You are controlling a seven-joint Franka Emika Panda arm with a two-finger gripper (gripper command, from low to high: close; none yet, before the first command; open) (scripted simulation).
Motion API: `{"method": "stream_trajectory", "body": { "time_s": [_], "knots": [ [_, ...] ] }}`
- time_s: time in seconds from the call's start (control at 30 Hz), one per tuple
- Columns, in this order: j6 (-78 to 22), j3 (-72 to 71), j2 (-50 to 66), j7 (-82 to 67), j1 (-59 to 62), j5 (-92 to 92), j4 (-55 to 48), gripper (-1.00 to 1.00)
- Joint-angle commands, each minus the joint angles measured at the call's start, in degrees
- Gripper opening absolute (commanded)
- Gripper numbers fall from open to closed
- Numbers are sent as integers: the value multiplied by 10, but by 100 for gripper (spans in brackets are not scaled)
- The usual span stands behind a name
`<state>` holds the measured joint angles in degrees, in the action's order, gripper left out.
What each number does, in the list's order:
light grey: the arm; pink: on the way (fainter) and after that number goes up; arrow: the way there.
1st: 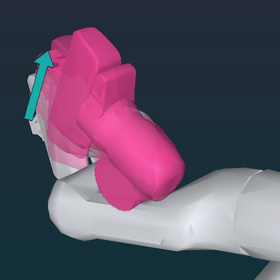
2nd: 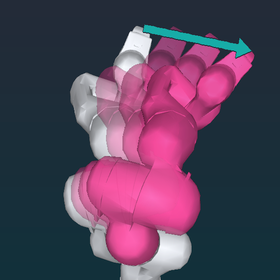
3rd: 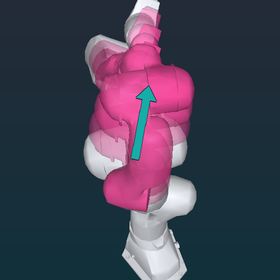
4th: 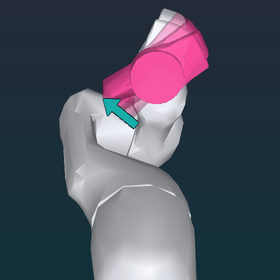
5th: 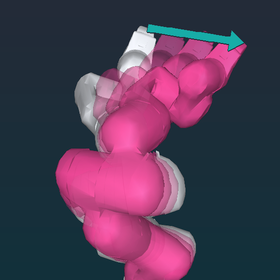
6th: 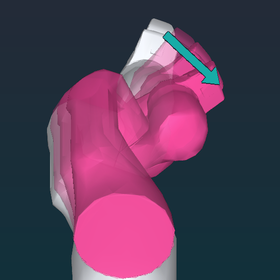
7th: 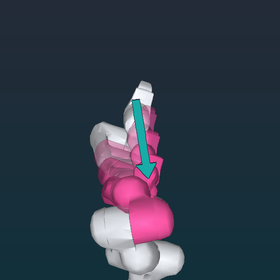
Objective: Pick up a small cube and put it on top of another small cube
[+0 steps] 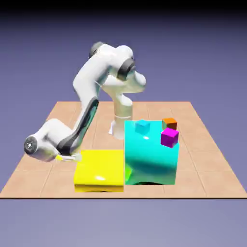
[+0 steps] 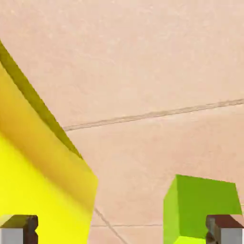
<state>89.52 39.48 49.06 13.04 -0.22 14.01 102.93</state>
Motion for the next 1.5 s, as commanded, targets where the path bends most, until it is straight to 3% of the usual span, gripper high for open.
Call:
{"method": "stream_trajectory", "body": {
  "time_s": [0.0,0.17,0.3,0.33,0.5,0.63,1.47],
  "knots": [
    [-18,14,21,-7,-3,4,-10,0],
    [-58,90,91,-33,-33,13,-7,0],
    [25,73,104,-39,-45,35,74,0],
    [25,73,104,-39,-45,35,74,-100],
    [-56,91,90,-32,-35,13,-8,-100],
    [-32,94,17,37,-90,29,-17,-100],
    [-160,-387,-479,648,109,214,178,-100]
  ]
}}
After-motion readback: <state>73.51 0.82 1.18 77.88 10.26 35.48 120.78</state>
